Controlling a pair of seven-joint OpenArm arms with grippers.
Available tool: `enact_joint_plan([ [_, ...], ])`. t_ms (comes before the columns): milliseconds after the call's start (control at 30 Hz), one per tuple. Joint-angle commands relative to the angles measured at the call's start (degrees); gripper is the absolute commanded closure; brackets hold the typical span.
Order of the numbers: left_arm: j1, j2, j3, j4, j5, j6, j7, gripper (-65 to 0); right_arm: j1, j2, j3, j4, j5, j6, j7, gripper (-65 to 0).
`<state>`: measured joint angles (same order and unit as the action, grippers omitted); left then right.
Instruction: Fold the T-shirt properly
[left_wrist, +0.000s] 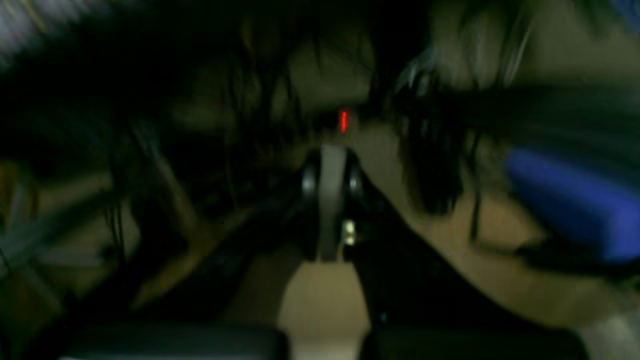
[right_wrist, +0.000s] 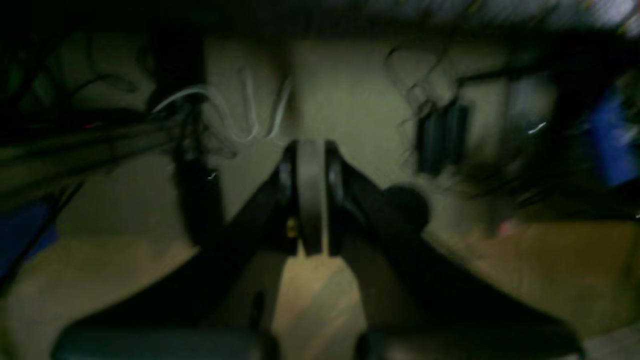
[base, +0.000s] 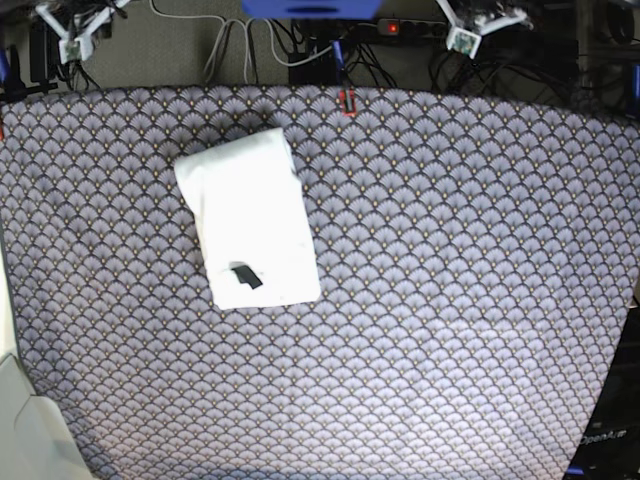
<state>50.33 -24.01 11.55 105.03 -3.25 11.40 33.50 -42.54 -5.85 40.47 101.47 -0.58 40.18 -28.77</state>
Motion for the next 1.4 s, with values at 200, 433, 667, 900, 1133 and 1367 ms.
enact_joint_plan([
  [200, -6.6, 8.7, 0.7, -26.3, -0.1, 0.1, -7.6, -0.3, 4.5, 7.5, 0.1, -32.9, 0.4, -0.2, 17.0, 0.0],
  [433, -19.1, 14.4, 0.7, -57.2, 0.3, 0.0, -19.6, -0.3, 15.2, 14.4, -4.6, -69.3, 0.2, -0.2, 31.9, 0.0],
  [667, -30.6, 15.5, 0.7, -78.1, 0.0, -0.1, -28.1, -0.3, 19.1, 14.9, -15.5, -75.2, 0.2, -0.2, 36.0, 0.0],
  [900, -43.4, 18.6, 0.4, -100.1, 0.0, 0.0, -39.7, -0.4, 21.7, 14.8, -29.7, -75.4, 0.2, -21.2, 35.9, 0.0],
  [1133, -47.1, 20.2, 0.3, -104.0, -0.1, -0.2, -39.9, -0.4, 25.0, 13.5, -34.6, -80.4, 0.2, -46.0, 36.4, 0.0],
  [1367, -48.1, 20.5, -0.3, -104.1, -1.6, -0.2, -39.6, -0.4, 31.1, 13.1, -35.1, -93.9, 0.2, -46.2, 46.0, 0.0],
])
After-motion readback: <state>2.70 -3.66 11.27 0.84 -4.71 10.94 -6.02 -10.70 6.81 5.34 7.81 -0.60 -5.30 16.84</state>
